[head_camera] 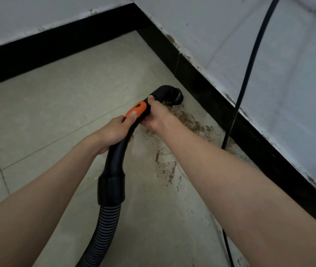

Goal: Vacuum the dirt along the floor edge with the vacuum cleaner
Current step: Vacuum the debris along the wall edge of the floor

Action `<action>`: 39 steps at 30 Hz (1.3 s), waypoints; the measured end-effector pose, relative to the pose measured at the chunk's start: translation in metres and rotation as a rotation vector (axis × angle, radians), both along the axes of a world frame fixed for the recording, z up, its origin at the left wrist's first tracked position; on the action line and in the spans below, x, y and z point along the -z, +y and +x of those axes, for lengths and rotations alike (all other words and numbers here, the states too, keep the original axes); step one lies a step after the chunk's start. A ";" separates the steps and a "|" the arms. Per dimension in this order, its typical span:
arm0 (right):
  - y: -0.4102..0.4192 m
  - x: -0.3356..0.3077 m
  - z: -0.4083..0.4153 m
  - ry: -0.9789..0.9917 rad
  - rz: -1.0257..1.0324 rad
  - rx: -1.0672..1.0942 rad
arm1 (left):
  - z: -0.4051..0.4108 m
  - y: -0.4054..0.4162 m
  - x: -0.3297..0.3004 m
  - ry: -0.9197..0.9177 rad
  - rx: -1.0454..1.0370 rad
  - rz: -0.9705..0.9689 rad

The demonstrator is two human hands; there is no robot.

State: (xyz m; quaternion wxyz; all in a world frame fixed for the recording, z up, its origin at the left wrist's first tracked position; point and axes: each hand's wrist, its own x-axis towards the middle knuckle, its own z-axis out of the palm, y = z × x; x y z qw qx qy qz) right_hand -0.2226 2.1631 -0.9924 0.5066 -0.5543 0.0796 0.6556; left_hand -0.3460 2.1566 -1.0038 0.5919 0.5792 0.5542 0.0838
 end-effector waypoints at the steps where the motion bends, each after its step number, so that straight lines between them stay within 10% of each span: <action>1: -0.004 0.000 0.002 0.001 -0.001 0.003 | 0.001 -0.003 -0.001 0.008 0.012 -0.003; 19: -0.066 0.001 0.043 0.031 -0.010 0.147 | 0.044 -0.055 -0.012 0.074 0.182 0.128; 39: 0.072 0.002 -0.004 -0.019 0.081 -0.130 | 0.001 0.042 -0.005 -0.021 -0.205 0.106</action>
